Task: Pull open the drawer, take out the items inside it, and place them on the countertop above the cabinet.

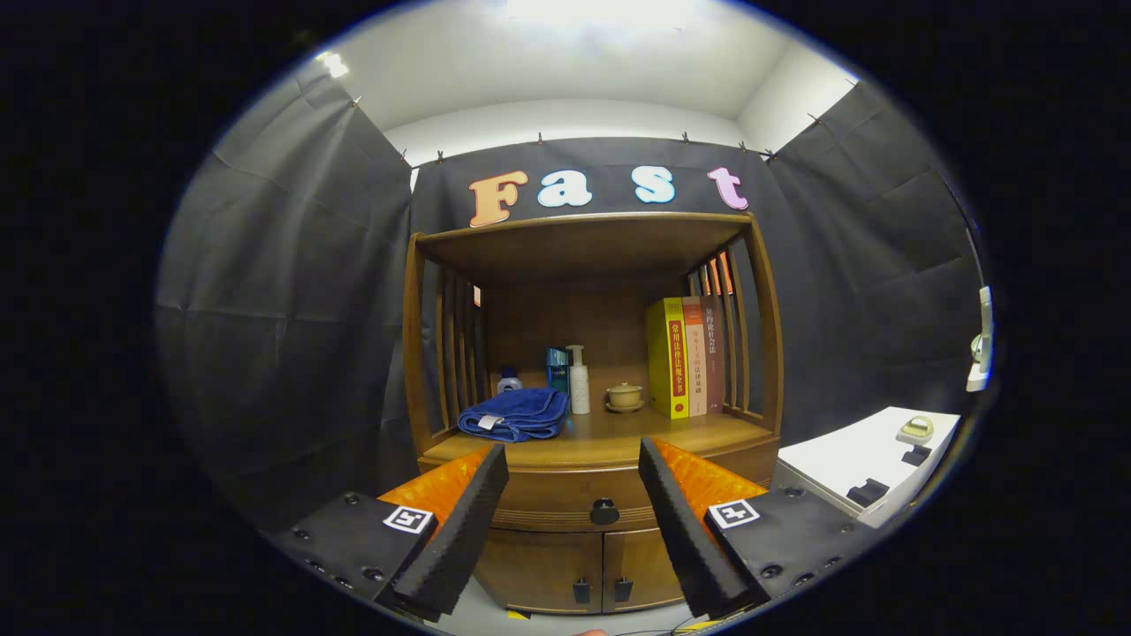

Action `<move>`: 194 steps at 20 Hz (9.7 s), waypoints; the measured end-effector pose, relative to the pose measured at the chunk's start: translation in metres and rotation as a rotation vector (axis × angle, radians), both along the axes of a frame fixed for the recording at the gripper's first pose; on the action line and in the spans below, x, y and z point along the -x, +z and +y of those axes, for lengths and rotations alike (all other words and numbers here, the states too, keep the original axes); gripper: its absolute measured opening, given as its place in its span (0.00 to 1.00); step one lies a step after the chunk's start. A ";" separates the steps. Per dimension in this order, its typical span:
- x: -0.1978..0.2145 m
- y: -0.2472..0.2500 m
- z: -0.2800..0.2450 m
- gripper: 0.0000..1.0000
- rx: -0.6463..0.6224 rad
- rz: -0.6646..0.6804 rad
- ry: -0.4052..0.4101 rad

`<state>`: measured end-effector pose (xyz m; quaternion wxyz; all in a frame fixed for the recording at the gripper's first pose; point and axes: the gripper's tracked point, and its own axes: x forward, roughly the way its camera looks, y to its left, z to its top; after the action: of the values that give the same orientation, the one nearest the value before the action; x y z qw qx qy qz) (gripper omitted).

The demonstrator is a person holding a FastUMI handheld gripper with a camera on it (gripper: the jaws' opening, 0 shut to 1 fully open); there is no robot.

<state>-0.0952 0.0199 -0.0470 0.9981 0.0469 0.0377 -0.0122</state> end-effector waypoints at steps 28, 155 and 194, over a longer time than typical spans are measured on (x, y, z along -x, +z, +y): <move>-0.189 -0.245 -0.030 0.82 0.042 0.238 -0.046; -0.309 -0.130 -0.045 0.47 -0.143 0.819 -0.021; -0.094 0.044 -0.011 0.98 0.017 0.111 0.094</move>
<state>-0.0015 0.0093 -0.0030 0.9943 0.0359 0.0949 0.0318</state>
